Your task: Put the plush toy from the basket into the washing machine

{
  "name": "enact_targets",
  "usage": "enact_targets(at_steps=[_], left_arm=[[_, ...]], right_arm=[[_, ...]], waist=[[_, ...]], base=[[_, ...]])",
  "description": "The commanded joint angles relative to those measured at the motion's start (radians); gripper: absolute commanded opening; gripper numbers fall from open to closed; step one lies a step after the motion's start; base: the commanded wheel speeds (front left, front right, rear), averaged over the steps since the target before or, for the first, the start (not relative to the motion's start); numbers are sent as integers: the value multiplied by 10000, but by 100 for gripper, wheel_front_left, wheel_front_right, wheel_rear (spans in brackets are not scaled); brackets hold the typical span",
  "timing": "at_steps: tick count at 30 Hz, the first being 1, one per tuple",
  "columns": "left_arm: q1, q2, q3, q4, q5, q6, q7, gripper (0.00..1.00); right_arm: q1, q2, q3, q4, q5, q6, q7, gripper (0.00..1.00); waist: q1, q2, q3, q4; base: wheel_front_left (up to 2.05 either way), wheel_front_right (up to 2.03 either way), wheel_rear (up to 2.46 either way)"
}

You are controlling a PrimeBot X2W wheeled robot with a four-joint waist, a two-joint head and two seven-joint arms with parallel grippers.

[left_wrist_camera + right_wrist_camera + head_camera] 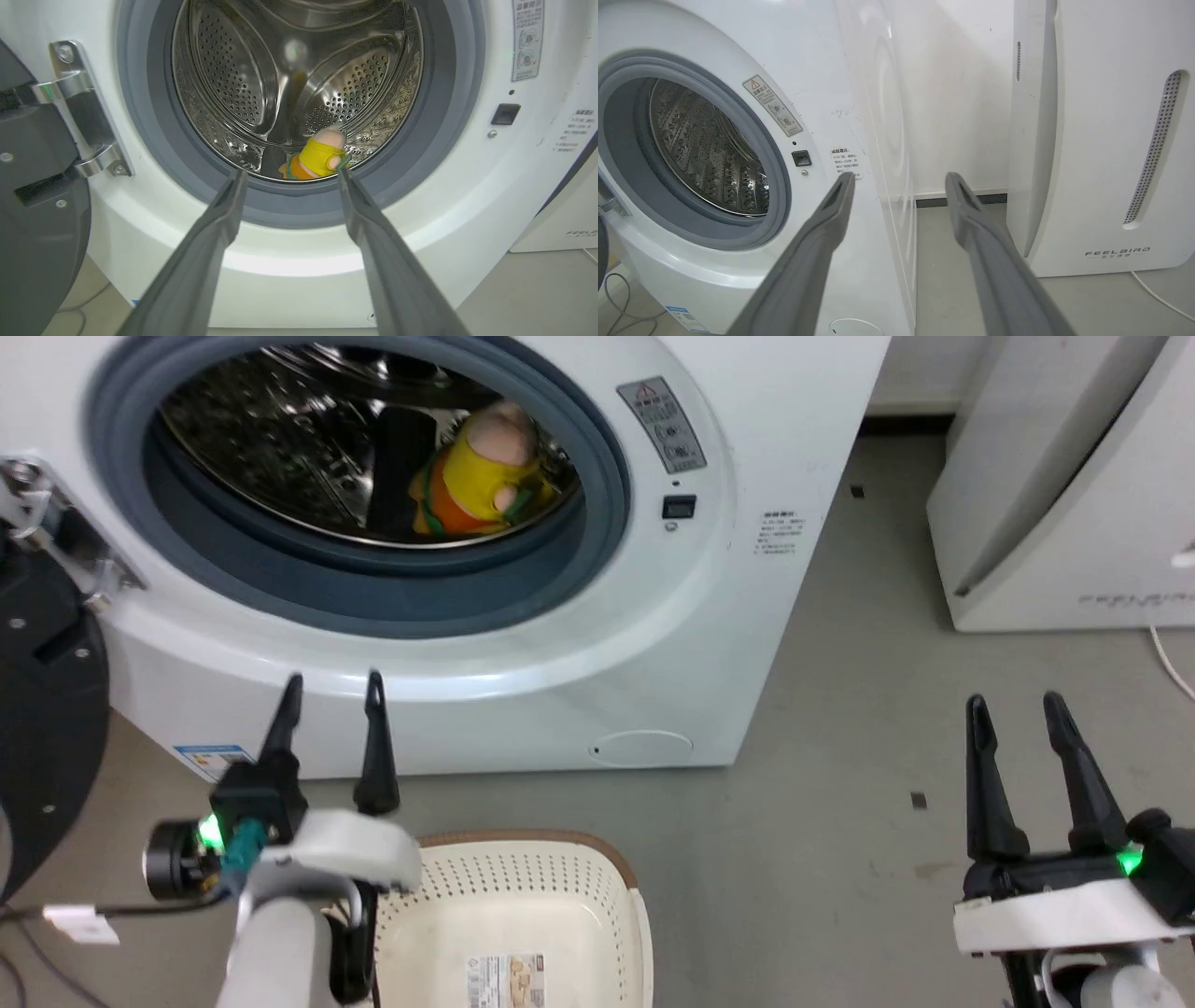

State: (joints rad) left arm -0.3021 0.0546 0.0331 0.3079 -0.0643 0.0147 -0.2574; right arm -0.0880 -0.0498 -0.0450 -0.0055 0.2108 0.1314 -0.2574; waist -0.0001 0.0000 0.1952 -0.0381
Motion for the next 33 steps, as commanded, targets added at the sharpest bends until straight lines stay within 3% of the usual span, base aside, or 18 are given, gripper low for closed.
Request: enact_targets(at_steps=[1,13,24,25,33], left_arm=[[472,-14,-121,-224,-86,-25,-44,100],[2419,-41,-922,-1514,-461,529,-44,100],[2822,-42,-937,-1598,-607,626,-44,100],[2691,-50,-922,-1551,-589,573,2,0],[2702,-50,-888,-1606,-539,541,125,0]], right_arm=[[281,-4,-54,56,-36,-7,-44,100],[1300,-4,-267,275,-4,-7,-44,100],[1747,-4,-312,421,-25,-7,-44,100],[1634,0,-318,383,0,0,2,0],[1596,0,-286,368,-87,2,112,0]], waist=[[1,0,-420,243],[1,0,-1532,743],[1,0,-1851,818],[1,0,-1854,818],[1,0,-1860,800]], base=[[0,0,0],[0,0,0],[0,0,0],[0,0,0],[0,0,0]])
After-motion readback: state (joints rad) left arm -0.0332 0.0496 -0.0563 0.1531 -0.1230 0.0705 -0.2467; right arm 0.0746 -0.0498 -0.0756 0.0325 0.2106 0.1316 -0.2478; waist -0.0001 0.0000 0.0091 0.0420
